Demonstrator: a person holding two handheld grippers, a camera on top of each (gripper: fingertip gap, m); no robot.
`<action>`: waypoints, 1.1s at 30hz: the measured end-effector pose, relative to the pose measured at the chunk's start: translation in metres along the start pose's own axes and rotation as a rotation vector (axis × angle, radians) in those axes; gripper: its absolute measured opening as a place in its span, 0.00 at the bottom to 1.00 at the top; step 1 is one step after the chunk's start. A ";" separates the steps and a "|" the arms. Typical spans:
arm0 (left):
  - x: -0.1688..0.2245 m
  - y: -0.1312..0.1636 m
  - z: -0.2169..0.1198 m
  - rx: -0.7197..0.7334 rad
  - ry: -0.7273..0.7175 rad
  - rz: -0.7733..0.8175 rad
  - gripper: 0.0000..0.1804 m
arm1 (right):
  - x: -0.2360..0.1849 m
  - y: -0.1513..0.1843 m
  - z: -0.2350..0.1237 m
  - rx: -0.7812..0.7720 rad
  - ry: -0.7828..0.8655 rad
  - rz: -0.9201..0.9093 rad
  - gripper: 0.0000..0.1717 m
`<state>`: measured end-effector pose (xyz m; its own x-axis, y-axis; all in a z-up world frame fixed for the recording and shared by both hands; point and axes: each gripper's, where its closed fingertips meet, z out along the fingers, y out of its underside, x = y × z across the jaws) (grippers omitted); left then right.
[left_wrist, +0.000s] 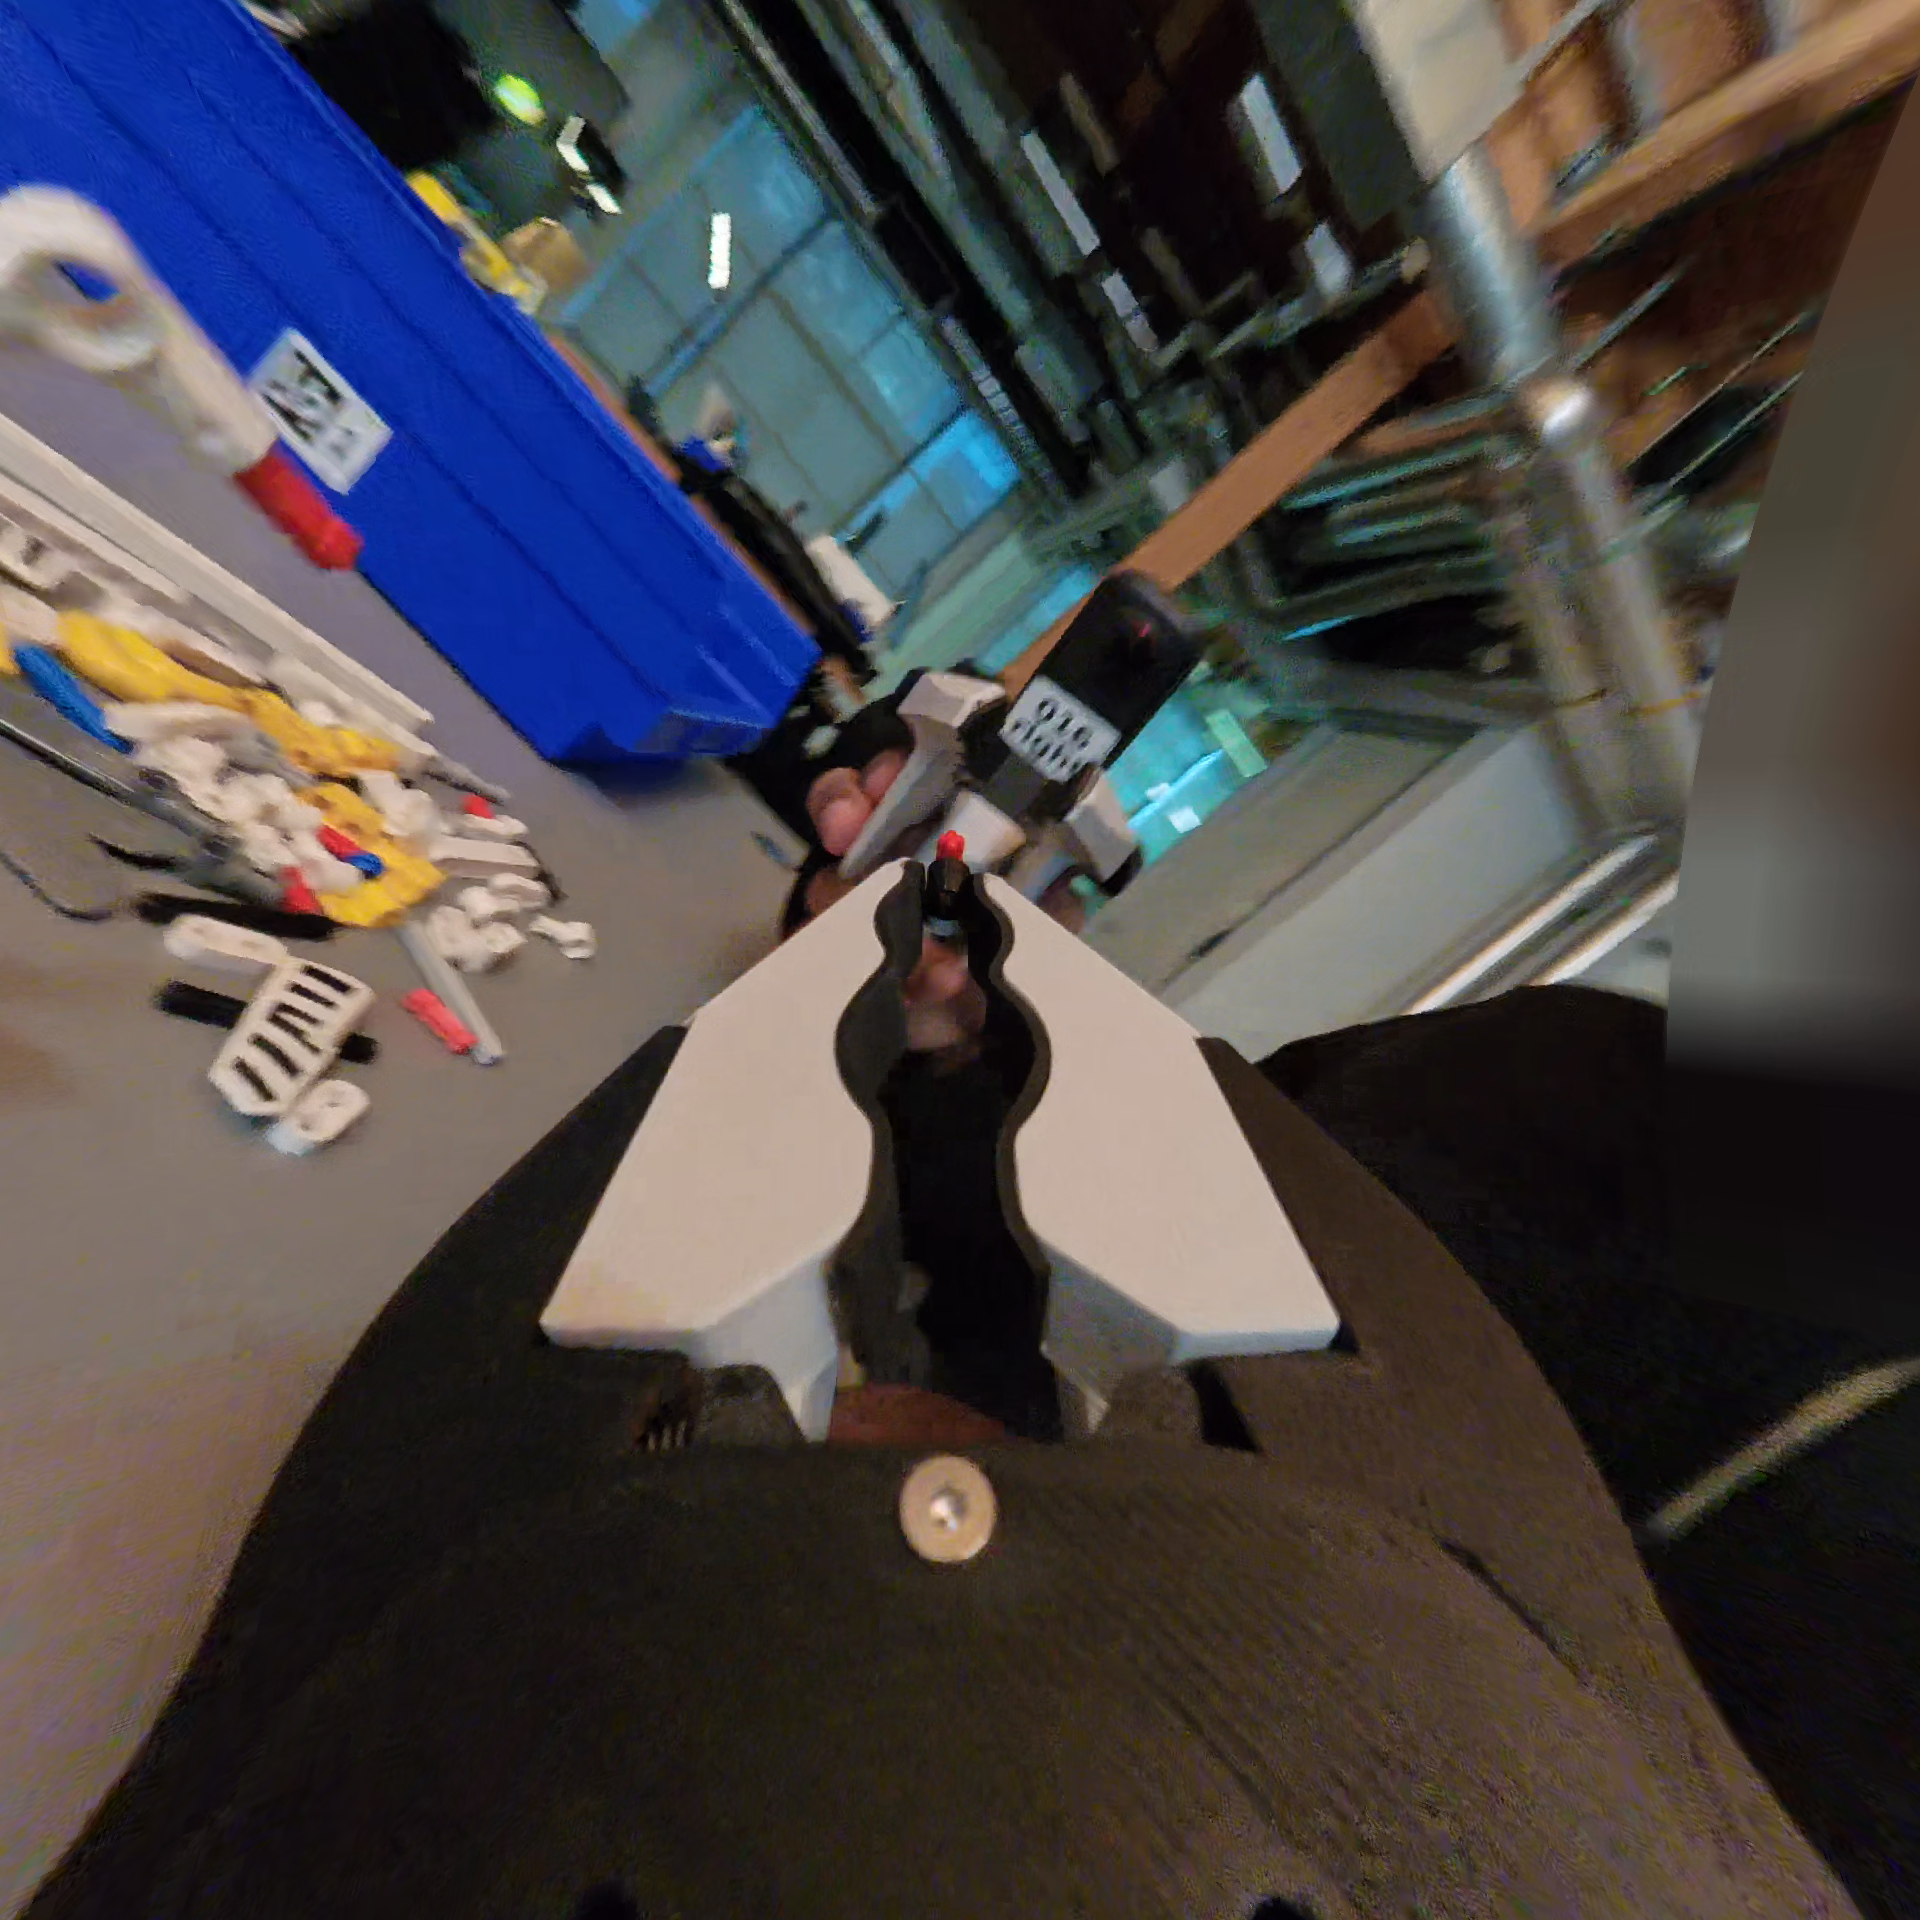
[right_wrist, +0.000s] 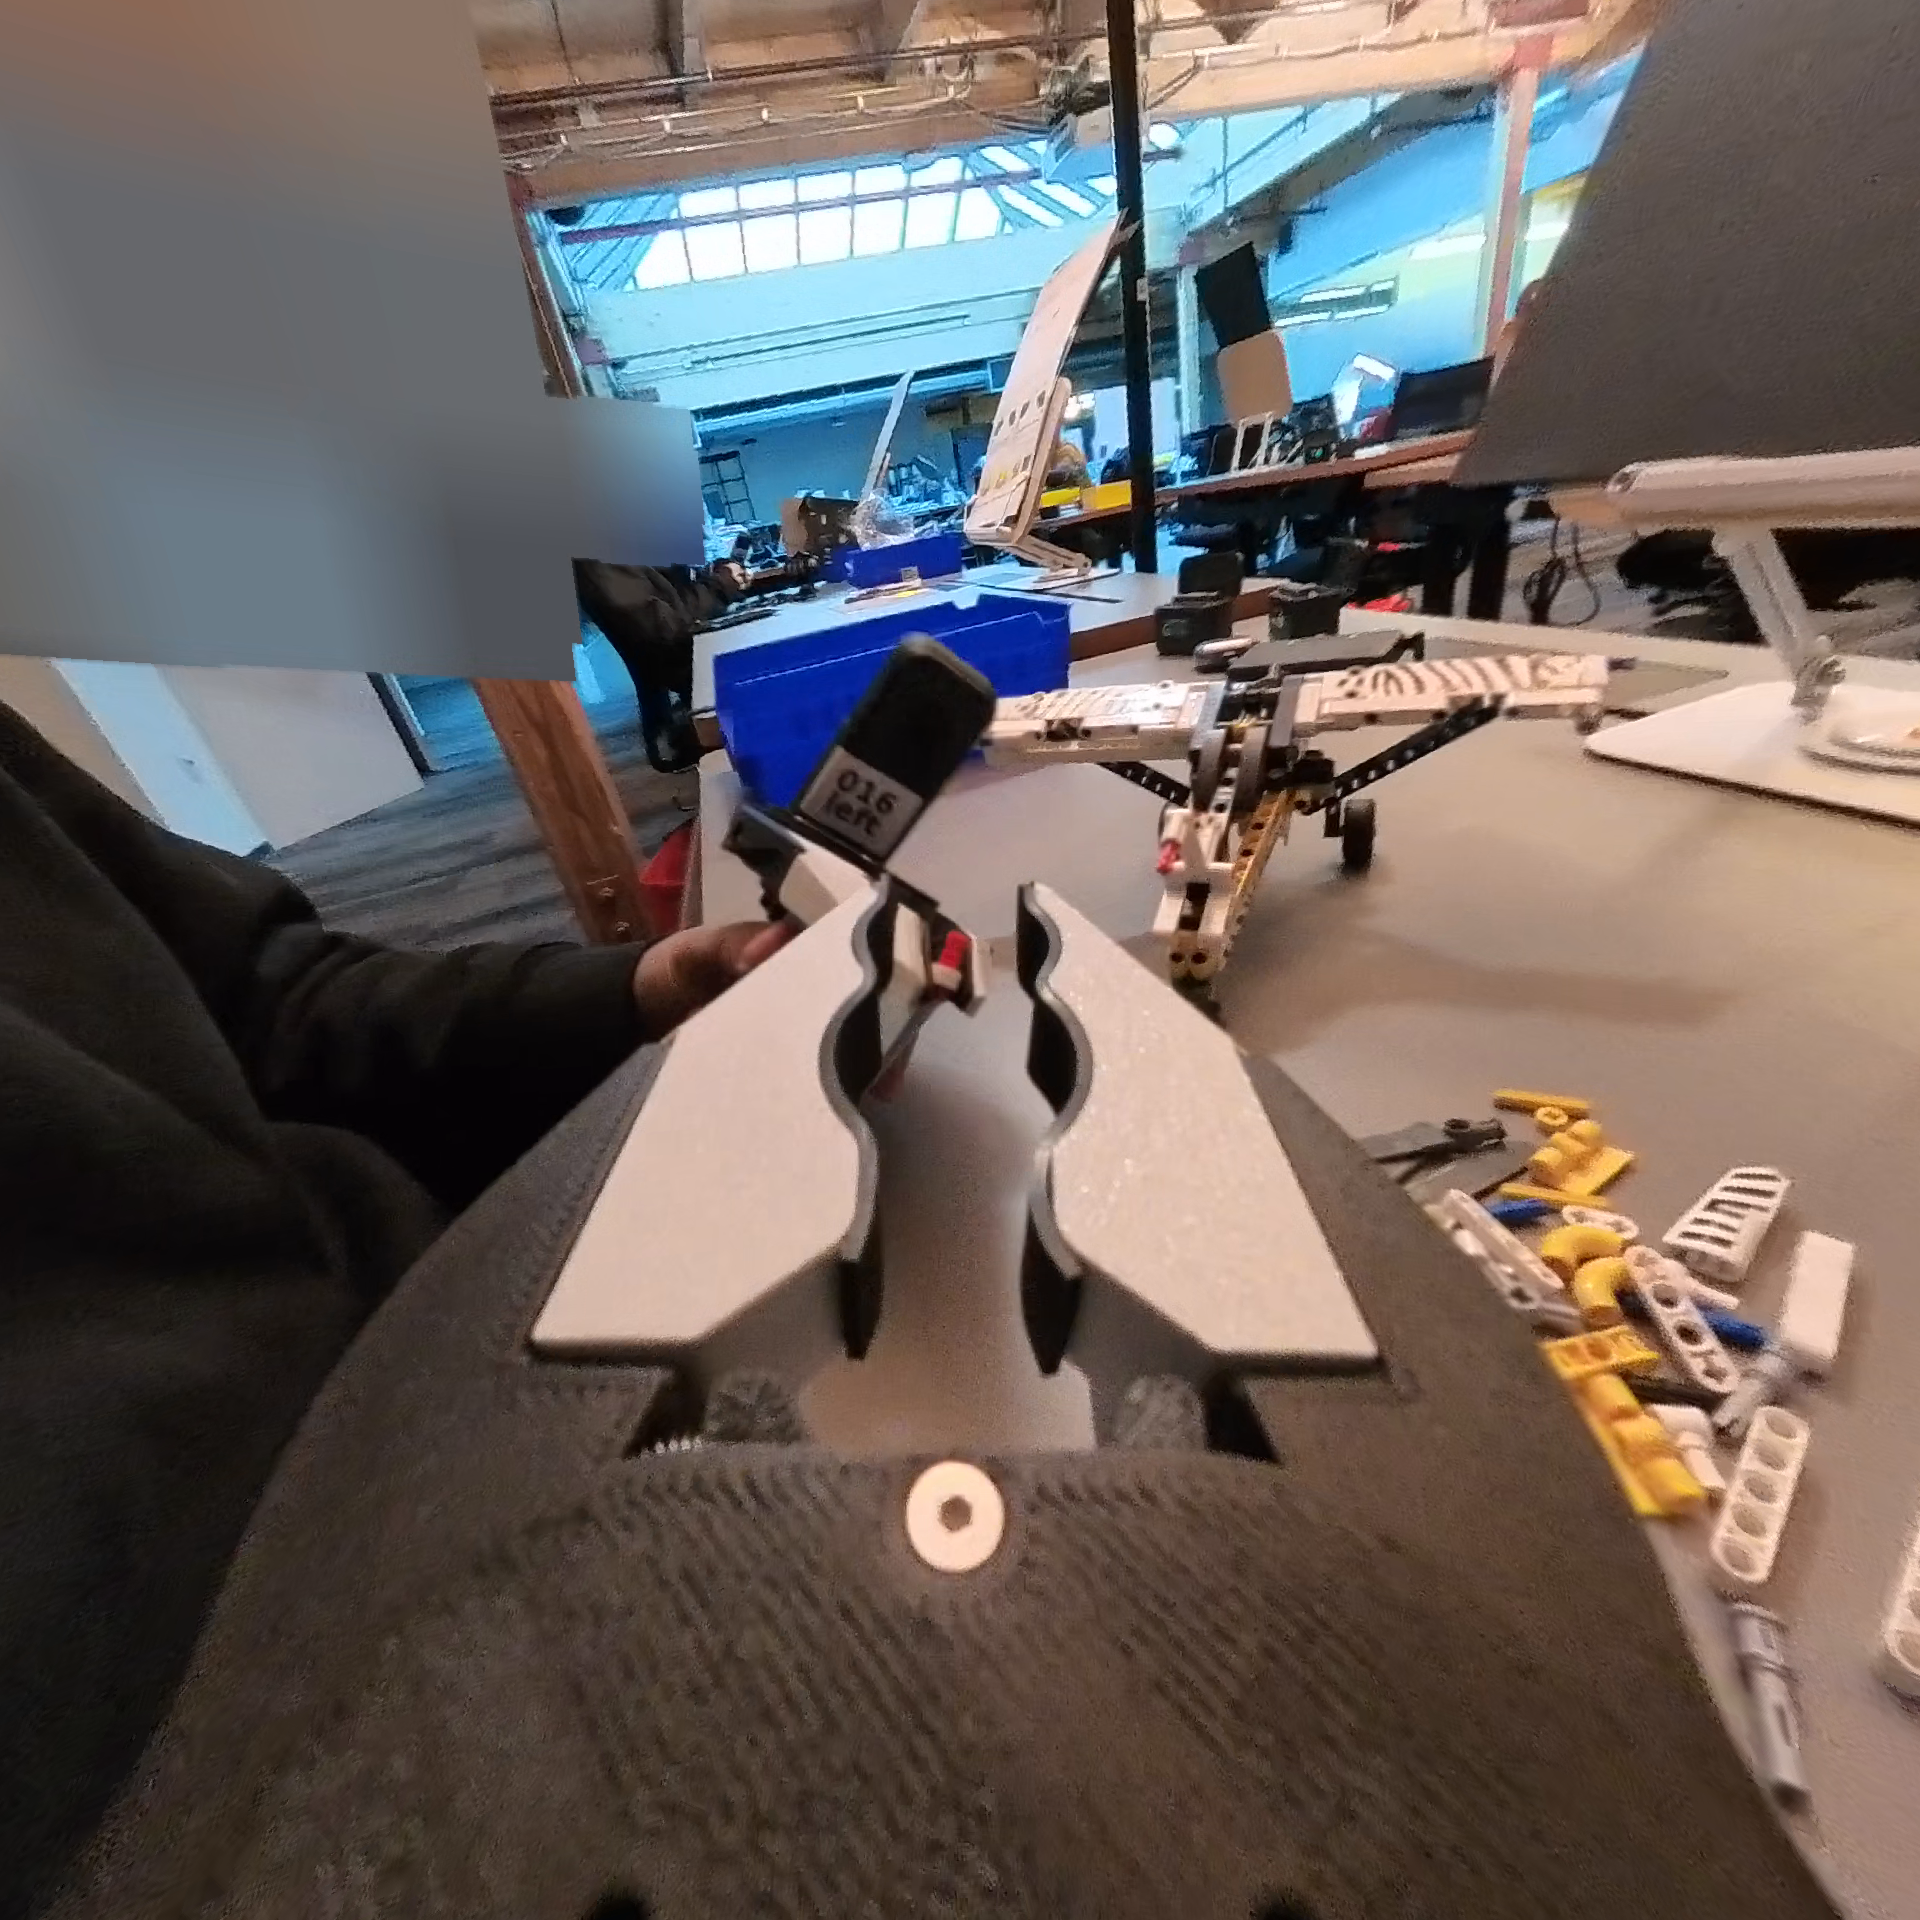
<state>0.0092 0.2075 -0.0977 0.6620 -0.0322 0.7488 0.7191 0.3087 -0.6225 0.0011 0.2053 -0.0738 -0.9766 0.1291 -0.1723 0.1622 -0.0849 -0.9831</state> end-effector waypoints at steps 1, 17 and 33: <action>-0.004 0.004 0.002 -0.031 -0.059 0.079 0.02 | 0.000 0.001 0.000 -0.009 -0.002 0.010 0.12; -0.008 0.020 0.008 -0.201 -0.272 0.505 0.03 | -0.010 0.031 0.004 -0.155 -0.106 -0.012 0.02; -0.001 0.010 0.002 -0.182 -0.269 0.419 0.05 | -0.009 0.014 0.017 0.000 -0.077 0.128 0.00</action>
<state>0.0152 0.2125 -0.1036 0.8404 0.3109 0.4440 0.4450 0.0720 -0.8926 0.0096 0.1867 -0.0848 -0.9558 0.0405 -0.2911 0.2862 -0.0963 -0.9533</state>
